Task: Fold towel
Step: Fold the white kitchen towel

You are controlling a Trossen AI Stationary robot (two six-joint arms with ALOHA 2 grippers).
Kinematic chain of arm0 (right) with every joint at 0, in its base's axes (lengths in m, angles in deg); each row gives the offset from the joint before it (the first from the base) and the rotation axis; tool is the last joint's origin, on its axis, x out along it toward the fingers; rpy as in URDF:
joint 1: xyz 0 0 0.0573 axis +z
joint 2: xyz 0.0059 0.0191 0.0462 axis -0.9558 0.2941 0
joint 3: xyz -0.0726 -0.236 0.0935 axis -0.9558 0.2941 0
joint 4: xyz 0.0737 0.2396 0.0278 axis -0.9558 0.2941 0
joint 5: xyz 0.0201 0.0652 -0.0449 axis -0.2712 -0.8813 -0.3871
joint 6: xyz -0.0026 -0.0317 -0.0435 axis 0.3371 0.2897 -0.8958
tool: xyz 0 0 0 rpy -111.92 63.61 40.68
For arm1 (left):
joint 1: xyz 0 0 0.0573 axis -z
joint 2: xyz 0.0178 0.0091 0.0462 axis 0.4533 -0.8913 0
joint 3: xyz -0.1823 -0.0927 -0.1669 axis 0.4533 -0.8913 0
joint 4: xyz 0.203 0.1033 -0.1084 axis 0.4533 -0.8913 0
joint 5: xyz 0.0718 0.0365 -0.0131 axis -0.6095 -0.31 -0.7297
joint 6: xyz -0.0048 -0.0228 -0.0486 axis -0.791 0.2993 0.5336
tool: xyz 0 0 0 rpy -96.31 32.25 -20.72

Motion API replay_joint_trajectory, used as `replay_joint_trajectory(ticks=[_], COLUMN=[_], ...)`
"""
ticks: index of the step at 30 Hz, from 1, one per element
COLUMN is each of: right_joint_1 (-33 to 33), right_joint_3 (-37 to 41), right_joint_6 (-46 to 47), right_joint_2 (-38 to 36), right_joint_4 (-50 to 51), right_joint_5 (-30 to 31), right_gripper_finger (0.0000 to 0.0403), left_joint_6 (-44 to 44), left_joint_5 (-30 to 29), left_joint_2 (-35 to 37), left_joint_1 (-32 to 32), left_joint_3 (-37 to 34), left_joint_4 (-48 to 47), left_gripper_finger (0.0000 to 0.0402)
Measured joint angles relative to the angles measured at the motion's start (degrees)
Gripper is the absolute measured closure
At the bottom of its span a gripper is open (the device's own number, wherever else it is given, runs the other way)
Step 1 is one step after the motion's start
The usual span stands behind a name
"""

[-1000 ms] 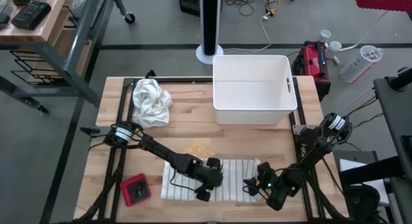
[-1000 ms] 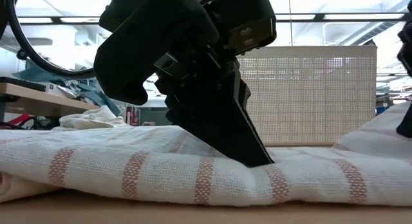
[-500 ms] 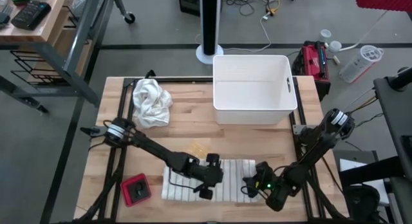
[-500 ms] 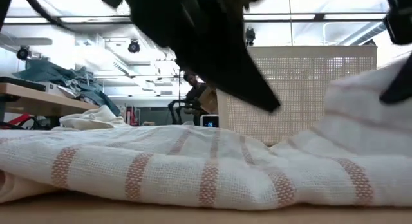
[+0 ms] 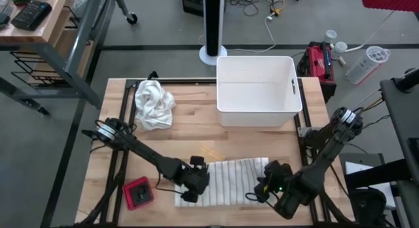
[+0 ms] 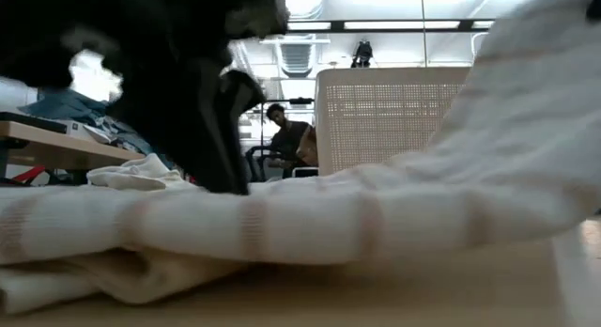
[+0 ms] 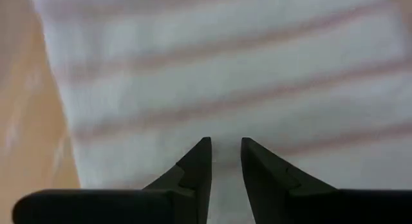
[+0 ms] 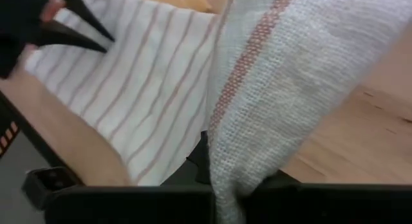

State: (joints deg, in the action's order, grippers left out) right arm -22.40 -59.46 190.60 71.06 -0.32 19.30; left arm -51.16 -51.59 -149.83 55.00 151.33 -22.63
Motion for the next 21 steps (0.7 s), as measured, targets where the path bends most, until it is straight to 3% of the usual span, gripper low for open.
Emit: replay_joint_trajectory(ticks=[5,9,12,21], right_joint_1=[-0.98,-2.84,-4.92,-11.3], right_joint_3=[-8.01,-13.56,-15.95,-22.26], right_joint_6=[-2.12,-5.87,-9.39,-21.71], right_joint_2=[1.12,1.93,2.93,9.2], right_joint_4=[8.02,10.56,9.84,2.72], right_joint_5=[-0.84,-0.52,-1.06,-5.01], right_gripper_finger=[0.0399,0.0399,0.0399,0.0399], left_joint_6=[4.77,5.16,5.21,5.0], left_joint_5=[-0.28,-0.49,-4.29,-12.23], left_joint_2=[0.02,0.04,0.04,0.34], left_joint_1=[0.62,0.67,0.57,0.96], left_joint_3=[-4.49,-7.16,-7.57,-2.01], left_joint_4=[5.83,16.21,20.99,17.24], left_gripper_finger=[0.0326,0.0326,0.0326,0.0326])
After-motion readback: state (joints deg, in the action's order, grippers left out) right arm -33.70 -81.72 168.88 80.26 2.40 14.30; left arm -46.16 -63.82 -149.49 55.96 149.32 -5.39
